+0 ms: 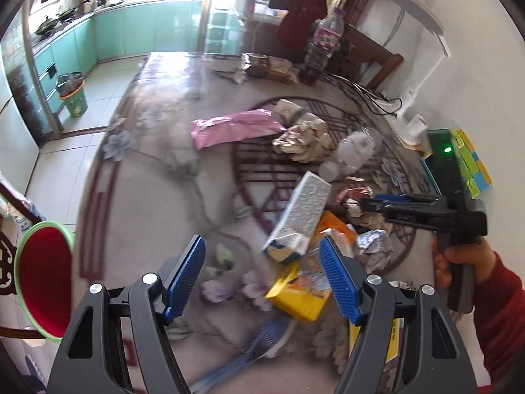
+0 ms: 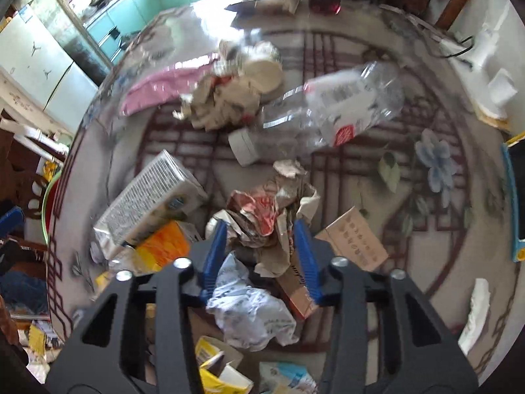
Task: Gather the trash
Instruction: 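Grasp the white milk carton with the left gripper while the right grasps crumpled paper, then lift the milk carton and crumpled paper and carry them toward the red bucket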
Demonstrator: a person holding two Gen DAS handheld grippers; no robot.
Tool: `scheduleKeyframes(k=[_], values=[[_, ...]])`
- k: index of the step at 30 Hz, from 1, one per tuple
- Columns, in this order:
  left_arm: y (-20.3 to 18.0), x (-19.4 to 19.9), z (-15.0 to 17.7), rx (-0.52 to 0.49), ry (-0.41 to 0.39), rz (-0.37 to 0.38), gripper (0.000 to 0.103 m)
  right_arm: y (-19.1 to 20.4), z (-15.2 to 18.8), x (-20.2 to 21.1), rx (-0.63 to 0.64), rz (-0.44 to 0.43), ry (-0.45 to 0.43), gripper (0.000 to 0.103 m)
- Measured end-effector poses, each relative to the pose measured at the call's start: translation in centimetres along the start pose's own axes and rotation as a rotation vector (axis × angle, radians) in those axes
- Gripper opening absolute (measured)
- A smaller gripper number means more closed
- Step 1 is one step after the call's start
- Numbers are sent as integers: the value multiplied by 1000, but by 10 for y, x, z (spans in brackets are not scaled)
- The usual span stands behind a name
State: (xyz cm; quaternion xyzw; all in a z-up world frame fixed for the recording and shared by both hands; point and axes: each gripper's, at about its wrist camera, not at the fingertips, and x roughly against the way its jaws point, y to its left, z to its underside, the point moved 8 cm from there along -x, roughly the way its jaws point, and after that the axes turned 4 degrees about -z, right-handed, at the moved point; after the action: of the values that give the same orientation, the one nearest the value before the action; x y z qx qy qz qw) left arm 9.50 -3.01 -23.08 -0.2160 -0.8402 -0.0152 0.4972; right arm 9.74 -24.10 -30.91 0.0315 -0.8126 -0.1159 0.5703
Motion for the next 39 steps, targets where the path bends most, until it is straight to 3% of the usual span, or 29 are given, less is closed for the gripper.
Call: scheduleKeyframes(k=[1,3,10,20,22,25,29,33,39], values=[[-9,-4,-2,-6,5,4,68,-1,2,-6,9,-18,15,9],[-27,-16,-10,-22,18,15,68,-1,4,-7,19,-47,11,4],[-59,-64,-29,-64,94,4,68,0,-1,29,-6,-166,-71,4],[-68,-119,-21,-64,205,-24,67,-7,-3,62,-25,-231,-120,4],[-65,-124,-21,-31,210,-21,63,-9,-4,65,-23,-225,-121,4],[-62,-130,-21,36,218,9,47,-13,-8,66,-26,-200,-115,4],[-60,-123,-28,84,184,24,37,-15,-14,65,-40,-185,-102,4],[-53,-97,-36,139,96,59,35,-7,-19,64,-14,-156,-97,4],[-37,-55,-36,142,13,39,35,11,-20,72,-2,-173,-131,4]])
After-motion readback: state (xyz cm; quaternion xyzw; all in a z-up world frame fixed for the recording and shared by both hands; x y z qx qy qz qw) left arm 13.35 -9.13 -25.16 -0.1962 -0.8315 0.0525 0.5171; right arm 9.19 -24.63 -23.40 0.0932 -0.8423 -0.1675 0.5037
